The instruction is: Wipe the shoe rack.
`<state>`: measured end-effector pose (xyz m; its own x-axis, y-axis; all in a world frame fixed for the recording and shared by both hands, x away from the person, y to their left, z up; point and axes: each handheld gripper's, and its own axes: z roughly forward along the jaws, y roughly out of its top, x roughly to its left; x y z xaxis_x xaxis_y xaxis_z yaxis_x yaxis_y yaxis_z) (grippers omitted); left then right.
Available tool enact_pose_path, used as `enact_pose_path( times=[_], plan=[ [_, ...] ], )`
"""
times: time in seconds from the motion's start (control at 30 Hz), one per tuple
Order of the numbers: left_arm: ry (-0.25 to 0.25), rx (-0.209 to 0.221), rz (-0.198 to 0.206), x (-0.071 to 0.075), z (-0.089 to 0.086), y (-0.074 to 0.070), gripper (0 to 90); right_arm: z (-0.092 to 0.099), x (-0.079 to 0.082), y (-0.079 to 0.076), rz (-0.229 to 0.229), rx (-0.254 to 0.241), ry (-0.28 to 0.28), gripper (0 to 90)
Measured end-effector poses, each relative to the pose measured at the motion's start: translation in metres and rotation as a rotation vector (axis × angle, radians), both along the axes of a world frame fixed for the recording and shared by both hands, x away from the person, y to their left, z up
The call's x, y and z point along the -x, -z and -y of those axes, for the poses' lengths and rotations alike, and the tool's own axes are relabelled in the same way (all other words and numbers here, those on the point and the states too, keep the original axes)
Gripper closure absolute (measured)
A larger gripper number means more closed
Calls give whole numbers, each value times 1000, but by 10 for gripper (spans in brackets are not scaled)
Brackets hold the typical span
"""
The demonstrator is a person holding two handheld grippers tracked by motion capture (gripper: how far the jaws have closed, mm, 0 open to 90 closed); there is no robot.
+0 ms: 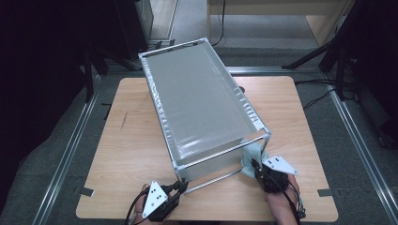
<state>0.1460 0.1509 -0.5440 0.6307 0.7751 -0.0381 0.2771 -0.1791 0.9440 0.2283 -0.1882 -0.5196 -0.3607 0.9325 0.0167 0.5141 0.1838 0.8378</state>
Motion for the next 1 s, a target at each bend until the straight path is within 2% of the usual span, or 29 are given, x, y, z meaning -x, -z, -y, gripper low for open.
enact_pose_path(
  times=[0.2,0.27,0.33,0.37,0.43,0.5,0.53,0.6,0.7,0.8,0.9,0.93,0.97,1.0],
  plan=[
    [-1,0,-1,0,0,0,810,3,14,-44,191,-93,-23,827],
    [-4,-2,-1,1,0,0,810,4,17,-54,224,-121,-24,827],
    [-5,-2,-1,1,0,0,810,4,17,-56,226,-114,-23,826],
    [-6,-3,-1,1,0,0,810,4,16,-54,212,-111,-21,826],
    [-6,-3,-2,1,1,0,810,5,6,-34,122,-85,8,826],
    [-1,-3,1,1,1,0,810,7,0,-17,38,-92,5,826],
    [0,-4,1,1,1,0,810,6,-3,-9,1,-75,9,826],
    [1,-3,1,1,0,0,810,4,-4,6,-63,-47,16,826],
    [2,-5,0,1,0,0,809,2,-6,22,-150,-40,-5,823],
    [3,-7,0,1,0,0,808,6,-5,21,-150,-43,6,820],
    [2,-5,0,1,0,0,808,12,-1,9,-111,-56,11,817],
    [2,-5,0,1,0,0,808,12,-1,9,-111,-56,11,817],
    [2,-5,0,1,0,0,808,18,3,-9,-41,-92,15,816],
    [2,-5,0,1,0,0,809,20,5,-16,-11,-102,14,816]
  ],
)
